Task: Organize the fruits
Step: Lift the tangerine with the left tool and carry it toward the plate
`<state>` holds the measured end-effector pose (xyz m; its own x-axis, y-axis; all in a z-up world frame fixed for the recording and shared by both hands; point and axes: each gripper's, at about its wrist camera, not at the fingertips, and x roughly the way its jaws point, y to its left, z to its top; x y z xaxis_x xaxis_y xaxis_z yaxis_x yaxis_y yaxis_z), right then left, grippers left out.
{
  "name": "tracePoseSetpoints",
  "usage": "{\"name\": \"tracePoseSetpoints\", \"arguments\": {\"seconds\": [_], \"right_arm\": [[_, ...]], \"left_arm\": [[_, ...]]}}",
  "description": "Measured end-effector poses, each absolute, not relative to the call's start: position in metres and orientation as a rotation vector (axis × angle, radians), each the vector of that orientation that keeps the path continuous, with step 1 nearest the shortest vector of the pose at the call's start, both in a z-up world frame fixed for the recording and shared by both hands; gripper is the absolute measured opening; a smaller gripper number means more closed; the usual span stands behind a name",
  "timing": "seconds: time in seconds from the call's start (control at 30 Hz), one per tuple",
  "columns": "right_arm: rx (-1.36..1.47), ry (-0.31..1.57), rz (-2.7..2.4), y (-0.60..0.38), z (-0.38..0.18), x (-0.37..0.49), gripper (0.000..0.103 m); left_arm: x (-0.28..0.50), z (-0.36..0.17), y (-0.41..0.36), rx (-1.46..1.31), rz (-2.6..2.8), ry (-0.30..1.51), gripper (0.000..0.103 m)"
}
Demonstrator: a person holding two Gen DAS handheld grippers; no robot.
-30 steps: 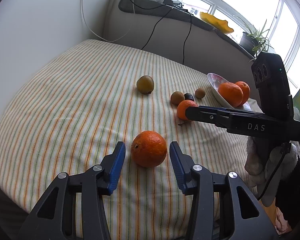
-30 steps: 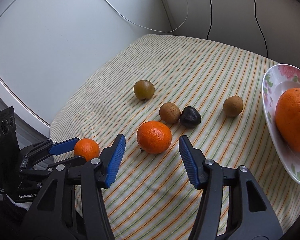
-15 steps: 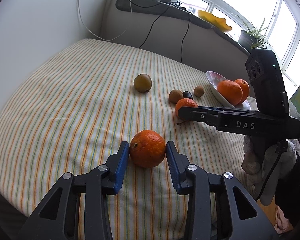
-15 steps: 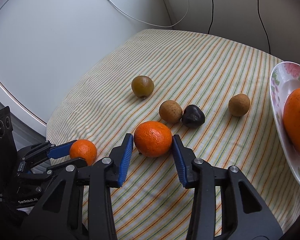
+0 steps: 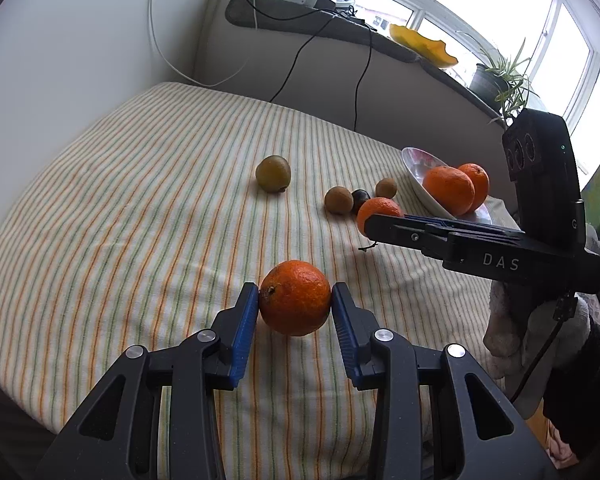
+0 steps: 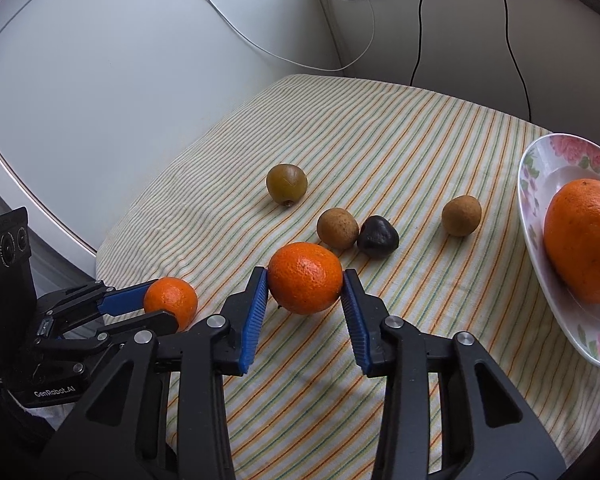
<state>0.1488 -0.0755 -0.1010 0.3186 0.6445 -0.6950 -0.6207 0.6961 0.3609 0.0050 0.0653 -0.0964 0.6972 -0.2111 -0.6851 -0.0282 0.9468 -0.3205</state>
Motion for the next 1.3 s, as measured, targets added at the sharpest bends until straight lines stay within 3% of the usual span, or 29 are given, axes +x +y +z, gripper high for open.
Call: {"name": "tracePoseSetpoints", "arguments": {"seconds": [1.3], "right_arm": [[0.127,0.807,0.585,-0.216,-0.065,0.148,0.039]], "left_arm": [[0.099,-0.056,-0.006,-0.218,-0.33,0.735,0.036]]}}
